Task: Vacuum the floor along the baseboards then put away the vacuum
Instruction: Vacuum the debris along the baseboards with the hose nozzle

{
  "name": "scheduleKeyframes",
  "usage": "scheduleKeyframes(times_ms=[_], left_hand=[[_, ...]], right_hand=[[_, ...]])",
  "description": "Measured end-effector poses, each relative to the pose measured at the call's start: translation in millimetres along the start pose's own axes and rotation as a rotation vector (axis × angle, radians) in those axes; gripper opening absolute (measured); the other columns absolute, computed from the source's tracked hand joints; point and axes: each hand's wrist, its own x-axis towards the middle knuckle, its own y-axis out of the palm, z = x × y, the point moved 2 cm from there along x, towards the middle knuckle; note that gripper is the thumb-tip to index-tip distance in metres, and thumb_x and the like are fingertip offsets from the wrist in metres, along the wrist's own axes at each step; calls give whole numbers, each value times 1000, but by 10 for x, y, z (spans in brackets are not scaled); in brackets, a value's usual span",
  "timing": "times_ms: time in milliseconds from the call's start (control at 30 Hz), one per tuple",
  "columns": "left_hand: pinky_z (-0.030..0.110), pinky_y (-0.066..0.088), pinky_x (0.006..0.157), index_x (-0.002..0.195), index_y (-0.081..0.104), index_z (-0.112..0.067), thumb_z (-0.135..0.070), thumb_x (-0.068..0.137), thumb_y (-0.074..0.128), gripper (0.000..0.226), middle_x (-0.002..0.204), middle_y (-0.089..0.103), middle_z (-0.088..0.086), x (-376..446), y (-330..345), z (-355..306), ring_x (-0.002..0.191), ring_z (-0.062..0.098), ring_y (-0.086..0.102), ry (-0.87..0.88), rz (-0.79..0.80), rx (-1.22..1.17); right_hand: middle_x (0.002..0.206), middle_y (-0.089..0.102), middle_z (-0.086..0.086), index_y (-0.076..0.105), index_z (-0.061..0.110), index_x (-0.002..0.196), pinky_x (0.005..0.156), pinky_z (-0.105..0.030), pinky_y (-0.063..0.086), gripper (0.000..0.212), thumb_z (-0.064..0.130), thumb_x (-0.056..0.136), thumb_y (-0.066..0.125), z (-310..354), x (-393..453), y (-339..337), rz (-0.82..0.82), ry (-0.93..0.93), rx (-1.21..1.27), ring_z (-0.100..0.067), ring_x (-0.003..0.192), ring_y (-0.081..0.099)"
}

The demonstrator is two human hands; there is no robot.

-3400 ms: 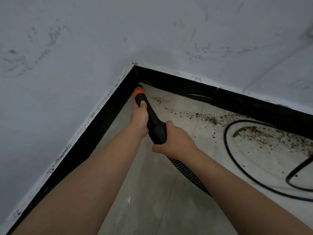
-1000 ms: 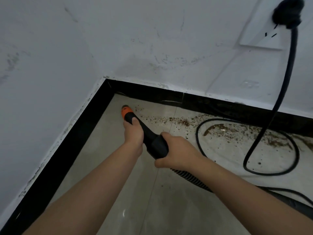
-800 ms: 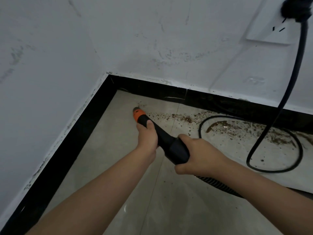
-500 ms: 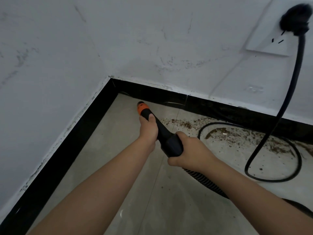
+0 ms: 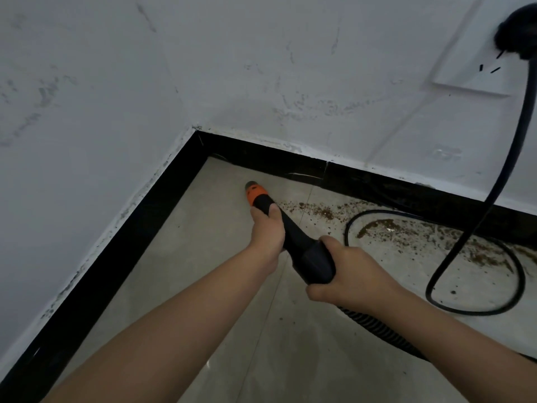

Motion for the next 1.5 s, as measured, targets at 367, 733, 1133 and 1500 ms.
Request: scheduleKeyframes(times_ms=[367,733,1133,1500], left_hand=[[38,35,107,150,7,-16,-31,102,25,53,145,34,15,215,0,-289,128,31,40,60,-63,16],[39,39,98,148,11,-13,-31,102,25,52,137,44,16,161,-265,-275,120,33,48,24,-323,-9],[43,42,102,149,5,-15,-30,100,34,59,138,42,14,7,-1,-230,121,32,47,-33,-126,-34],[46,43,100,141,23,-11,-28,94,46,55,132,49,16,-164,-464,106,114,32,52,-84,-383,-210]], right_hand=[[81,50,9,41,21,100,50,-18,38,43,30,72,73,46,469,40,-47,5,66,-5,67,50],[90,56,2,45,19,109,61,-25,47,47,25,73,73,231,584,140,89,-84,103,-10,75,56],[89,56,9,47,26,108,52,-8,40,56,34,62,78,-107,377,-95,71,-55,145,1,74,53],[100,55,6,45,28,112,67,-10,42,48,16,76,74,109,392,63,306,-188,138,-9,89,54]])
